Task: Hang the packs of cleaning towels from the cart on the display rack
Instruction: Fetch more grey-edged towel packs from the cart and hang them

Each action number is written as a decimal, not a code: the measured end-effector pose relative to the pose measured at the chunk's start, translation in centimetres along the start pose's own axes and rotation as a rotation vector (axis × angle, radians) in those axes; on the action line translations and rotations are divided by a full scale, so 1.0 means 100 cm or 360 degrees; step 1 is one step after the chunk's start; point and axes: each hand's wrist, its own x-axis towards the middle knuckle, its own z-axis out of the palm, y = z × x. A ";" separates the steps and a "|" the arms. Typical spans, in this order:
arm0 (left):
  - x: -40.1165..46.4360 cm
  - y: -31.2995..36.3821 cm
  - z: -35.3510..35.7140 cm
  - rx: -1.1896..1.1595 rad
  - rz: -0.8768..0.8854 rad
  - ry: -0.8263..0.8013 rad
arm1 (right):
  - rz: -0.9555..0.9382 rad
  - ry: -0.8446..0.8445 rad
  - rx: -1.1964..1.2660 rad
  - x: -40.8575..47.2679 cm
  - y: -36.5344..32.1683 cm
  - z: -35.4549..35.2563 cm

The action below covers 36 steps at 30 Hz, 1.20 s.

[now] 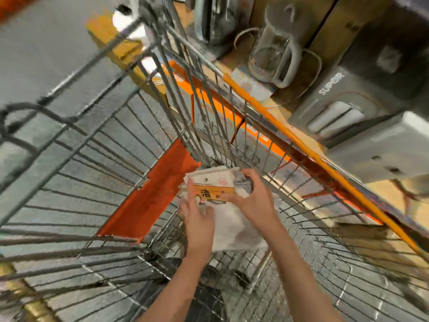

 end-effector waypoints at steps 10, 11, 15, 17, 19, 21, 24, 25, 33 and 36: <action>-0.051 0.141 -0.060 -0.0032 0.0788 -0.0564 | -0.0046 0.0191 0.0749 -0.075 -0.129 -0.135; -0.055 0.154 -0.068 -0.0042 0.0817 -0.0643 | -0.0036 0.0174 0.0816 -0.083 -0.138 -0.145; -0.080 0.201 -0.099 -0.0071 0.0917 -0.0881 | -0.0016 0.0115 0.0968 -0.107 -0.163 -0.175; -0.093 0.221 -0.112 -0.0074 0.0898 -0.0992 | 0.0031 0.0116 0.1061 -0.113 -0.173 -0.183; -0.102 0.235 -0.124 -0.0091 0.0898 -0.0986 | 0.0068 0.0082 0.1167 -0.117 -0.188 -0.188; -0.109 0.244 -0.134 -0.0143 0.0862 -0.0906 | 0.0044 0.0045 0.1184 -0.118 -0.203 -0.188; -0.117 0.251 -0.155 -0.0229 0.0789 -0.0778 | 0.0019 -0.0010 0.1093 -0.121 -0.231 -0.182; -0.120 0.253 -0.162 -0.0253 0.0782 -0.0726 | 0.0013 -0.0033 0.1054 -0.121 -0.239 -0.178; -0.127 0.254 -0.232 -0.0491 0.0722 -0.0267 | -0.0308 -0.0020 0.0503 -0.127 -0.309 -0.112; -0.128 0.247 -0.268 -0.0536 0.0727 -0.0142 | -0.0431 -0.0038 0.0361 -0.135 -0.334 -0.081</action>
